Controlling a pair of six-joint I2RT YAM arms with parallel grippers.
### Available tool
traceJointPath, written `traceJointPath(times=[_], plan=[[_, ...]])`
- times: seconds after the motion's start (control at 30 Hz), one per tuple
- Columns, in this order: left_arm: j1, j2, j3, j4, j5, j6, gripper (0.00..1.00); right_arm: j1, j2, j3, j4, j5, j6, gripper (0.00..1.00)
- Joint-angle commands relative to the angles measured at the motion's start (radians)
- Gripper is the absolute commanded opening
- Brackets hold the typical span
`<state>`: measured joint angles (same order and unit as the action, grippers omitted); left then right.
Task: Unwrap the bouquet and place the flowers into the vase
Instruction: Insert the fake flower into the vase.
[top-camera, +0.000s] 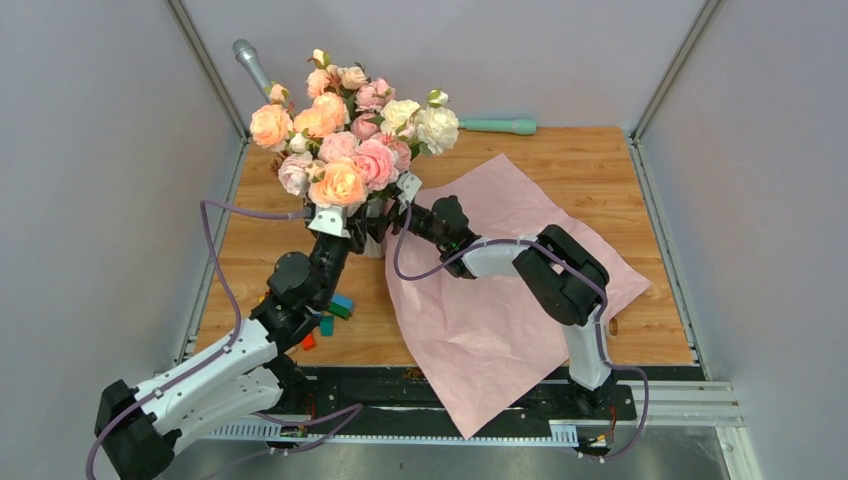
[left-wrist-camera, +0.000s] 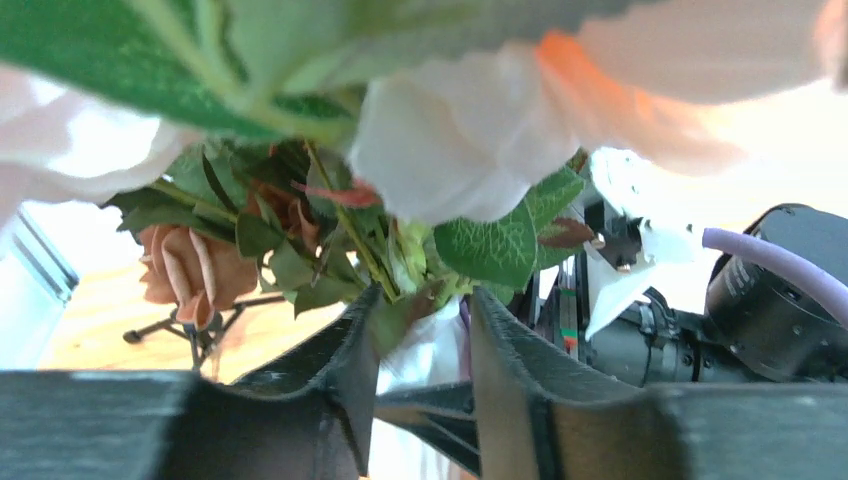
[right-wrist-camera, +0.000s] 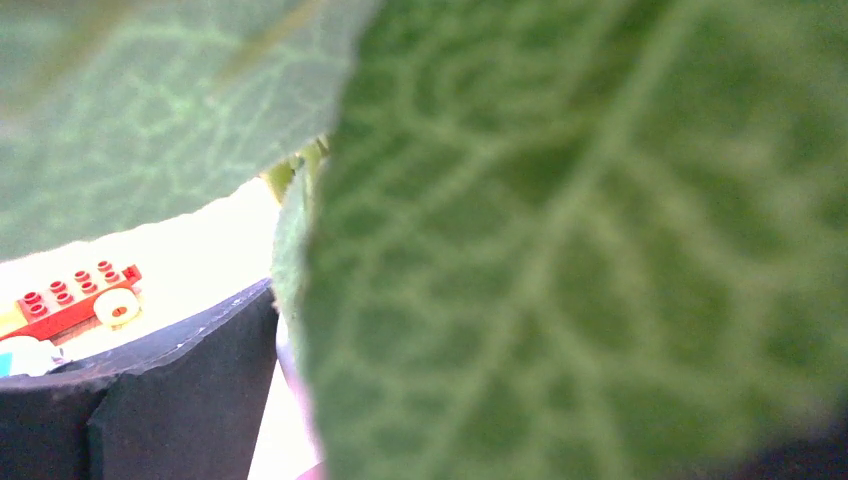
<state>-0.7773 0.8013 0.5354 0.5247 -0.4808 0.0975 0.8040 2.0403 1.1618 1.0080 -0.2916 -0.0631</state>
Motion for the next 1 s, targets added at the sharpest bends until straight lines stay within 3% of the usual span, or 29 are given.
traceJointPath(times=[0.0, 0.13, 0.27, 0.4, 0.6, 0.73, 0.97], plan=[[-0.002, -0.068, 0.014, -0.125, -0.008, -0.054, 0.48, 0.017, -0.006, -0.004, -0.118, -0.013, 0.025, 0.42], [-0.002, -0.127, 0.025, -0.190, -0.015, -0.057, 0.63, 0.017, -0.009, 0.002, -0.129, -0.008, 0.024, 0.45], [-0.002, -0.193, 0.022, -0.263, -0.033, -0.087, 0.86, 0.018, -0.013, 0.006, -0.135, -0.005, 0.022, 0.49], [-0.002, -0.275, 0.013, -0.321, -0.059, -0.131, 0.98, 0.018, -0.019, 0.004, -0.142, -0.004, 0.019, 0.54], [-0.002, -0.374, 0.020, -0.441, -0.111, -0.171, 1.00, 0.020, -0.027, 0.008, -0.160, -0.002, 0.014, 0.61], [-0.002, -0.428, 0.017, -0.515, -0.219, -0.209, 1.00, 0.024, -0.030, 0.013, -0.171, -0.001, 0.010, 0.65], [-0.002, -0.529, 0.031, -0.599, -0.292, -0.231, 1.00, 0.033, -0.053, 0.013, -0.200, 0.026, -0.006, 0.85]])
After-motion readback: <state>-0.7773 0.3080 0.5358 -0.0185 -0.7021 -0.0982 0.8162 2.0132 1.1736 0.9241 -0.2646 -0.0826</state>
